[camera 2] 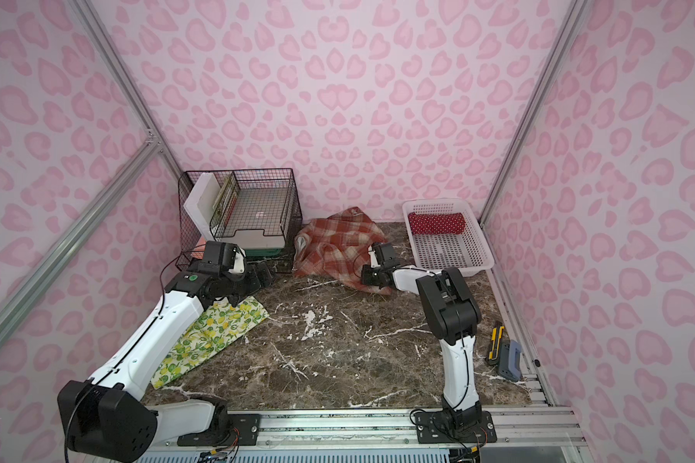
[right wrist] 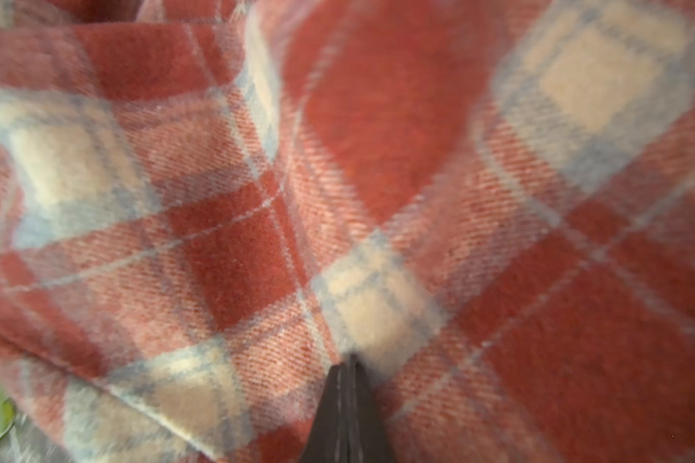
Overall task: Roll up the skirts
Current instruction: Move the skirt to the center of the board, then flatten out the skirt at the center of the board.
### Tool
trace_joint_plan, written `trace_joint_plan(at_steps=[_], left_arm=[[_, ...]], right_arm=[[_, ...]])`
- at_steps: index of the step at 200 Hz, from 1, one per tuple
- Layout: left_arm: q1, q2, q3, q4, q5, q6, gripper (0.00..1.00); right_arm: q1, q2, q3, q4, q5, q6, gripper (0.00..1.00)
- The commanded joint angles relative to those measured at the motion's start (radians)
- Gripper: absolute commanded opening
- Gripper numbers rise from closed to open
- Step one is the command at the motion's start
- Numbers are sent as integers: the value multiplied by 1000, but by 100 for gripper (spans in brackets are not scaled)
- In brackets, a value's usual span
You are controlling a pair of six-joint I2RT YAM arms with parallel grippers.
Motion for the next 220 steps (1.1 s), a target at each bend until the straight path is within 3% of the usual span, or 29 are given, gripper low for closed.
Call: trace_joint_plan(at_steps=[1,33,68,88,112,137,148,173,201,211,220], left_arm=[[-1,10,-9,37,28,-31,93],[-11,3,-24,40,32,-38,92],[-43,-14,-74,66,24,-62,92],[-86,-7,-97,83,19,-83,92],[-150,6,-104,91,-19,-97,92],[-214,17,-122,96,-35,-130,92],[-250,9,-147,99,-59,-156,92],[-315,-28,-237,115,-94,-226,93],[-368,-97,-356,125,-163,-314,95],[-375,-106,-382,154,-166,-319,96],[-381,-103,-383,163,-183,-318,96]], right_arm=[[-19,-27,-64,-131,-11,7,0],[-15,-135,-171,-152,-6,-2,0],[32,-324,-420,-206,-3,-37,0],[31,-484,-594,-226,-17,-23,0],[22,-666,-703,-310,67,7,0],[23,-751,-662,-370,117,88,0],[29,-785,-647,-363,112,112,15],[83,-805,-541,-424,193,115,20],[174,-776,-482,-390,208,112,39],[184,-737,-477,-353,186,112,38],[194,-686,-460,-315,163,112,26]])
